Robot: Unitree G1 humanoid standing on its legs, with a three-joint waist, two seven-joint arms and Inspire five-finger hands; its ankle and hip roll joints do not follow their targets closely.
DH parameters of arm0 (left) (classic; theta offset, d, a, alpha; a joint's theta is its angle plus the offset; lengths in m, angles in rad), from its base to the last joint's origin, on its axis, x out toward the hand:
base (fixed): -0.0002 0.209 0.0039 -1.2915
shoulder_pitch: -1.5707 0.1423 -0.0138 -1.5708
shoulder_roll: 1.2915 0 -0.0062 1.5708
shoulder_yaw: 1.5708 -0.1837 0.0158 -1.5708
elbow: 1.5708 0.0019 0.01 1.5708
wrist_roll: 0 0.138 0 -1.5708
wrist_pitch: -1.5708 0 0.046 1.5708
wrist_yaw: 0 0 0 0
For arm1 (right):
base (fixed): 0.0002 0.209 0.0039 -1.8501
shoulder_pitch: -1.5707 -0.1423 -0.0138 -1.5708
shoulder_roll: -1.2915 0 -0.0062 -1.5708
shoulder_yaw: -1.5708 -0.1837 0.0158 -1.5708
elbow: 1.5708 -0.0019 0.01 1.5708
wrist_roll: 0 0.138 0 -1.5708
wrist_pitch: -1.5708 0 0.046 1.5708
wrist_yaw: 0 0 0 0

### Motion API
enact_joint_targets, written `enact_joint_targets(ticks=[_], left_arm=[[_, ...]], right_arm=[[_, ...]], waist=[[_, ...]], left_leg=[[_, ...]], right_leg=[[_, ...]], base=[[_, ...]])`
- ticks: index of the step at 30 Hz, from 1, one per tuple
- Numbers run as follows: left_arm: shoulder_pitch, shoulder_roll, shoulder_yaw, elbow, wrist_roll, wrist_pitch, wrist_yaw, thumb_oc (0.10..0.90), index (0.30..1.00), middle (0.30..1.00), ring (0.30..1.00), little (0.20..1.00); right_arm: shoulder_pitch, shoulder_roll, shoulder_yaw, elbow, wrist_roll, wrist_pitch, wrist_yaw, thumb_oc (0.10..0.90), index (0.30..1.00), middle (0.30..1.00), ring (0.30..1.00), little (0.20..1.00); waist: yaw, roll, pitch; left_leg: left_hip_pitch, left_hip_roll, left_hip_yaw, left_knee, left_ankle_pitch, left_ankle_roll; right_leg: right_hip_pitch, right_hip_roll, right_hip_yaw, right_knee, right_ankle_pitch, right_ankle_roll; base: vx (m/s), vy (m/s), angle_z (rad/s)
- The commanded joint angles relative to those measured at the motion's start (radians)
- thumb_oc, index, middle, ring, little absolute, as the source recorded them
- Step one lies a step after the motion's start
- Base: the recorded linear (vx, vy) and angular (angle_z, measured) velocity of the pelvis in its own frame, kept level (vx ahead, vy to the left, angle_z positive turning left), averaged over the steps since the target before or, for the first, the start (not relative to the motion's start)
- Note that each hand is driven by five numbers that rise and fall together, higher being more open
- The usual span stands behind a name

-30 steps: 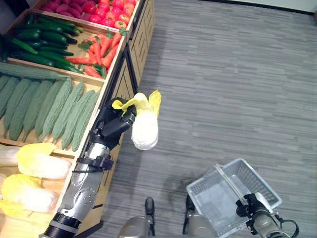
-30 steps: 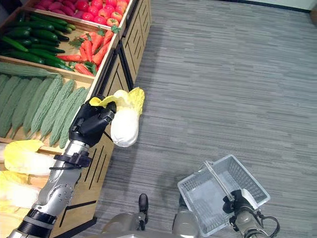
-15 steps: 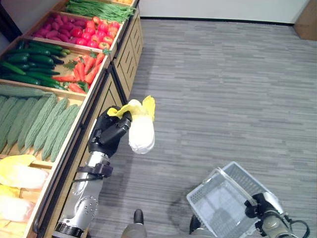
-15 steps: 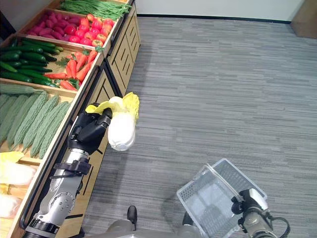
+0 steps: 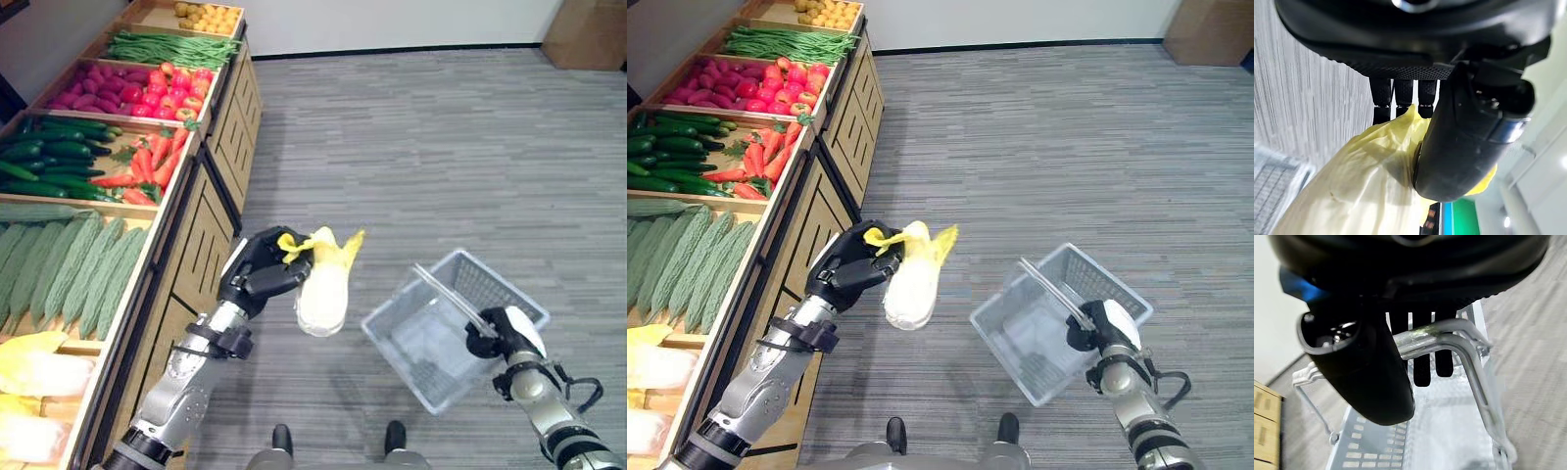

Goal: Get the vegetables into the basket

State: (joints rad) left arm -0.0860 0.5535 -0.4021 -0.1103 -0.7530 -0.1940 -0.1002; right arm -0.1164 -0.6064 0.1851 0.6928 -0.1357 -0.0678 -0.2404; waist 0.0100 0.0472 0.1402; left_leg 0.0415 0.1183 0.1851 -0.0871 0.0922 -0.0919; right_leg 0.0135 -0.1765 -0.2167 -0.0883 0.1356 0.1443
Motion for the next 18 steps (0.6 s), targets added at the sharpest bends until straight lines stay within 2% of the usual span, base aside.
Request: enact_joint_targets(ticks=[1,3,6,7,9,12,15,16,18], left_arm=[[-0.181,0.021,-0.029,0.009,0.121,-0.102,-0.025,0.400,0.300,0.300,0.300,0.300],[-0.279,0.037,-0.100,0.077,0.238,-0.119,-0.008,0.400,0.300,0.300,0.300,0.300],[-0.391,0.048,-0.195,0.234,0.514,-0.142,0.065,0.400,0.300,0.300,0.300,0.300],[-0.394,0.046,-0.197,0.238,0.517,-0.144,0.068,0.400,0.300,0.300,0.300,0.300],[-0.432,0.041,-0.228,0.332,0.733,-0.156,0.156,0.400,0.300,0.300,0.300,0.300],[-0.561,0.106,-0.337,0.417,1.170,-0.178,0.285,0.400,0.300,0.300,0.300,0.300],[-0.569,0.099,-0.359,0.441,1.211,-0.187,0.302,0.400,0.300,0.300,0.300,0.300],[-0.541,0.076,-0.357,0.501,1.297,-0.173,0.363,0.400,0.300,0.300,0.300,0.300],[-0.544,0.072,-0.367,0.523,1.366,-0.158,0.397,0.400,0.300,0.300,0.300,0.300]], right_arm=[[-0.196,-0.045,0.027,-0.055,0.081,-0.121,-0.047,0.400,0.300,0.300,0.300,0.300],[-0.265,-0.039,0.082,-0.078,0.093,-0.131,-0.031,0.400,0.300,0.300,0.300,0.300],[-0.348,0.004,0.151,-0.103,0.131,-0.152,-0.010,0.400,0.300,0.300,0.300,0.300],[-0.349,0.004,0.150,-0.102,0.131,-0.152,-0.010,0.400,0.300,0.300,0.300,0.300],[-0.369,0.038,0.173,-0.135,0.166,-0.169,0.001,0.400,0.300,0.300,0.300,0.300],[-0.385,0.075,0.217,-0.193,0.191,-0.207,0.008,0.400,0.300,0.300,0.300,0.300],[-0.384,0.082,0.224,-0.216,0.200,-0.217,0.009,0.400,0.300,0.300,0.300,0.300],[-0.369,0.101,0.246,-0.290,0.245,-0.237,0.028,0.400,0.300,0.300,0.300,0.300],[-0.361,0.113,0.260,-0.331,0.272,-0.250,0.043,0.400,0.300,0.300,0.300,0.300]], waist=[[0.006,-0.062,-0.074],[0.002,-0.061,-0.084],[-0.003,-0.057,-0.095],[-0.003,-0.058,-0.094],[-0.003,-0.058,-0.100],[-0.011,-0.057,-0.103],[-0.012,-0.059,-0.105],[-0.016,-0.063,-0.107],[-0.018,-0.065,-0.109]], left_leg=[[-0.027,0.012,-0.032,0.000,-0.027,-0.020],[-0.025,0.011,-0.030,0.000,-0.028,-0.022],[-0.021,0.011,-0.027,0.000,-0.030,-0.025],[-0.021,0.011,-0.027,0.000,-0.030,-0.025],[-0.019,0.010,-0.022,0.000,-0.030,-0.027],[-0.013,0.015,-0.016,0.000,-0.037,-0.033],[-0.016,0.014,-0.014,0.000,-0.033,-0.032],[-0.014,0.014,-0.009,0.000,-0.034,-0.032],[-0.014,0.016,-0.006,0.000,-0.036,-0.033]], right_leg=[[0.006,-0.067,-0.006,0.001,-0.013,0.059],[0.009,-0.070,-0.006,0.001,-0.012,0.060],[0.014,-0.074,-0.008,0.001,-0.011,0.064],[0.014,-0.075,-0.009,0.001,-0.012,0.064],[0.016,-0.077,-0.007,0.001,-0.012,0.066],[0.019,-0.075,-0.005,0.001,-0.018,0.070],[0.013,-0.076,-0.003,0.001,-0.014,0.071],[0.011,-0.077,-0.001,0.001,-0.012,0.075],[0.009,-0.077,0.000,0.001,-0.013,0.076]], base=[[0.01,0.003,-0.05],[0.01,0.002,-0.04],[0.00,0.000,0.00],[0.00,0.000,0.00],[0.02,0.000,-0.01],[0.01,-0.001,0.00],[0.00,0.000,0.00],[0.00,0.000,0.00],[0.00,0.000,0.00]])
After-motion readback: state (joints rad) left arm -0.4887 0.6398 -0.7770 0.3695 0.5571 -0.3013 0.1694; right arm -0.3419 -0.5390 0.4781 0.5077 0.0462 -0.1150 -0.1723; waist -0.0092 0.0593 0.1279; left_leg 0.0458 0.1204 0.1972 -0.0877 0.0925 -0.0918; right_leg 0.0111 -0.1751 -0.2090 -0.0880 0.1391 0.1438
